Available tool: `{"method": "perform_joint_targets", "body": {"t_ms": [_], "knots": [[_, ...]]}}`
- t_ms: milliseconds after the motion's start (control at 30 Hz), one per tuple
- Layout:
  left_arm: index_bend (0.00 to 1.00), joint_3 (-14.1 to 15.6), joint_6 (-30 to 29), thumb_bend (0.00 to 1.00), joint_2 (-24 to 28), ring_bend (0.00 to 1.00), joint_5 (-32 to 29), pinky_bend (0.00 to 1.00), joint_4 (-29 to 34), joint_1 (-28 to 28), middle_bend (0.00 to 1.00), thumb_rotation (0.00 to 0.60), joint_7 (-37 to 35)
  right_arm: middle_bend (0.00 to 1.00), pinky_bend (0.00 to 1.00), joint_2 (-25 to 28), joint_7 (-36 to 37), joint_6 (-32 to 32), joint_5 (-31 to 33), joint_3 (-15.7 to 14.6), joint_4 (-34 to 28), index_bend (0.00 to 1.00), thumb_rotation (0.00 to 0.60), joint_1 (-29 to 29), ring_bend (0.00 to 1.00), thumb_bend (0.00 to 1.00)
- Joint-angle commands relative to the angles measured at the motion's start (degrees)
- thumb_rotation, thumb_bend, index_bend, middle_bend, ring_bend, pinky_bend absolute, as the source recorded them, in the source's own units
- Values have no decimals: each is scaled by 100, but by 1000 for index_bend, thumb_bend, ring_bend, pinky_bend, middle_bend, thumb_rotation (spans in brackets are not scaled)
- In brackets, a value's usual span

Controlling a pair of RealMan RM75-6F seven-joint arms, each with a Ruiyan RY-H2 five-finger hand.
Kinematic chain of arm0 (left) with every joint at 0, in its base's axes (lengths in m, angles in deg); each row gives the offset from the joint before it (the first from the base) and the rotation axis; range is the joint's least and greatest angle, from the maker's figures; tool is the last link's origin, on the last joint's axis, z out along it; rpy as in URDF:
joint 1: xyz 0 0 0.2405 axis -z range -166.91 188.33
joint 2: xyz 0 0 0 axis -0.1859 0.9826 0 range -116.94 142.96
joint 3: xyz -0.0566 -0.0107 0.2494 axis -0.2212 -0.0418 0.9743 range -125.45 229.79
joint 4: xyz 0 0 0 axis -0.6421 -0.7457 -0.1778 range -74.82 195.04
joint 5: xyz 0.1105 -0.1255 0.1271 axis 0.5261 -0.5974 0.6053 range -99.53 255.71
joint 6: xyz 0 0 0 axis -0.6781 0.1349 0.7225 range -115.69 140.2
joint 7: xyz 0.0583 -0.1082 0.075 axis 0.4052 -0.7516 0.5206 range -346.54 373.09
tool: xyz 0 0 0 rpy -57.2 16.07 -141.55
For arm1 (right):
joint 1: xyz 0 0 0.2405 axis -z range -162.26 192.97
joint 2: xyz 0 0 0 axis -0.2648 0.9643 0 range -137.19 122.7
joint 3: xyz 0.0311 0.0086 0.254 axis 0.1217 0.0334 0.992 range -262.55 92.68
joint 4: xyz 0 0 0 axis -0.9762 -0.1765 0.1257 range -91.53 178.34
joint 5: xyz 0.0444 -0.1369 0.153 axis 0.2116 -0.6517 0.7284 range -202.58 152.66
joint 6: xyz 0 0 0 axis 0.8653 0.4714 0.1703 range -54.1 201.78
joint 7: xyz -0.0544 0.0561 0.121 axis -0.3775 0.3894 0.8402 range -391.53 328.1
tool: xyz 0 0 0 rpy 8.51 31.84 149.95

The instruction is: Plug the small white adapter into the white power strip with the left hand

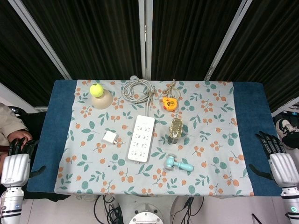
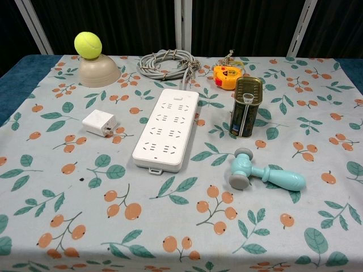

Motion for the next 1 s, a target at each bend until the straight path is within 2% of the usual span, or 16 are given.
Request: {"method": "perform_joint_targets", "body": {"t_ms": [33,300,500,633,700,800,1000], "knots": [[191,-19,46,85,-35,28,5,0,-3,9,160,600,65,19,0,-4,-63,21,-15,30,-43,0,600,-49,0,132],[75,-52,151,86,-120,0,169,0,-83,93,24,600,328,19,0,52,-131,49,64,50,-128,0,600,-73,0,132],[54,-168,532,86,-133,0,290,0,7,404,5,600,516,19,0,65,-128,39,122,74,-123,0,600,-76,0,132],[54,-308,1192,86,-228,0,473,0,-13,940,7,600,474,19,0,108,-167,81,133,104,-161,0,600,-129,0,131],[85,-379,1573,85,-293,0,504,0,-75,1218,53,600,294,19,0,129,-184,102,146,118,-184,0,600,-150,0,131],[148,-511,2214,85,-488,0,476,0,-325,1691,154,600,16,19,0,154,-200,156,191,129,-219,0,600,-176,0,131],[172,-699,3254,84,-1062,0,239,0,-959,2477,174,600,-278,19,0,154,-201,234,294,129,-217,0,600,-186,0,132]]}}
